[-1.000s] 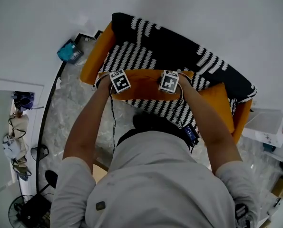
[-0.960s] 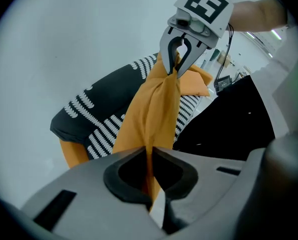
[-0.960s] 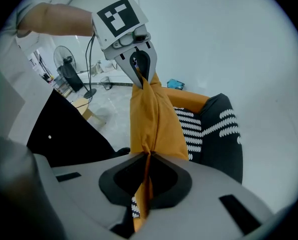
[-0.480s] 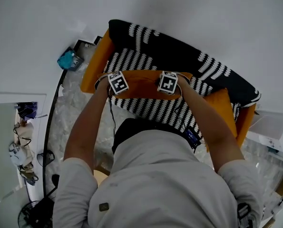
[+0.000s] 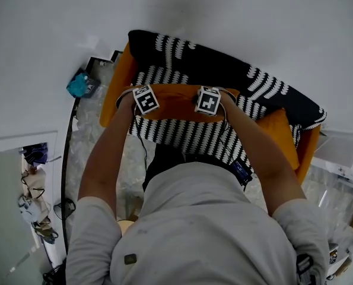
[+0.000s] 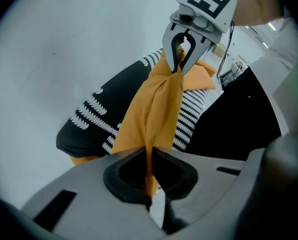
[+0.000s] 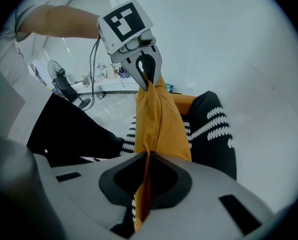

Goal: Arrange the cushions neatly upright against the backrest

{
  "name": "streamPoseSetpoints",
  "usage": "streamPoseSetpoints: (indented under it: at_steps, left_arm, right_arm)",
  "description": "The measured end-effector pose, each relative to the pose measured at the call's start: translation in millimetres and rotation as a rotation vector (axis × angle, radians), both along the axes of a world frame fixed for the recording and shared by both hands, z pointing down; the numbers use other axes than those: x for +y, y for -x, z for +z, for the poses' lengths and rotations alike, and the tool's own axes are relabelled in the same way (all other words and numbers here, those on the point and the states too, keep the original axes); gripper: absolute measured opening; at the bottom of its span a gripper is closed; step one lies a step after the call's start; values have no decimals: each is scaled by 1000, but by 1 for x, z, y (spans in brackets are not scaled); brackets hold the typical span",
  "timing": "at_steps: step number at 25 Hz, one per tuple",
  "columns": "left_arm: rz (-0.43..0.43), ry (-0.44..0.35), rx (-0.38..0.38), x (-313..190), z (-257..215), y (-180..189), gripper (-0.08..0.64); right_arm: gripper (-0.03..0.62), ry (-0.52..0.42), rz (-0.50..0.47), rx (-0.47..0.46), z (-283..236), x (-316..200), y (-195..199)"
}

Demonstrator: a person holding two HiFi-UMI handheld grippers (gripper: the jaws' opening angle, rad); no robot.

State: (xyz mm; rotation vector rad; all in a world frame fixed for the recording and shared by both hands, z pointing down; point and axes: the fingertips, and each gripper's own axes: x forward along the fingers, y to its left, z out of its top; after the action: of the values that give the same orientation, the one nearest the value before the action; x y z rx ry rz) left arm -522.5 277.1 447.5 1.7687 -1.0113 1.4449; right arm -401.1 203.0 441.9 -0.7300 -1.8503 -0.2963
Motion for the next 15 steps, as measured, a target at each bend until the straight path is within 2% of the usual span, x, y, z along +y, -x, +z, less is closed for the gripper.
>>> streamPoseSetpoints:
  at_steps: [3, 8, 15]
  left_arm:
    - [50, -12, 13, -17, 5, 20, 23]
    - [75, 90, 29, -20, 28, 57, 23]
    - [173, 116, 41, -56, 51, 101, 23]
  right_arm:
    - [29, 7, 38, 18, 7, -9, 18]
    - [29, 24, 94, 42, 20, -21, 48]
    - [28, 43, 194, 65, 43, -45, 84]
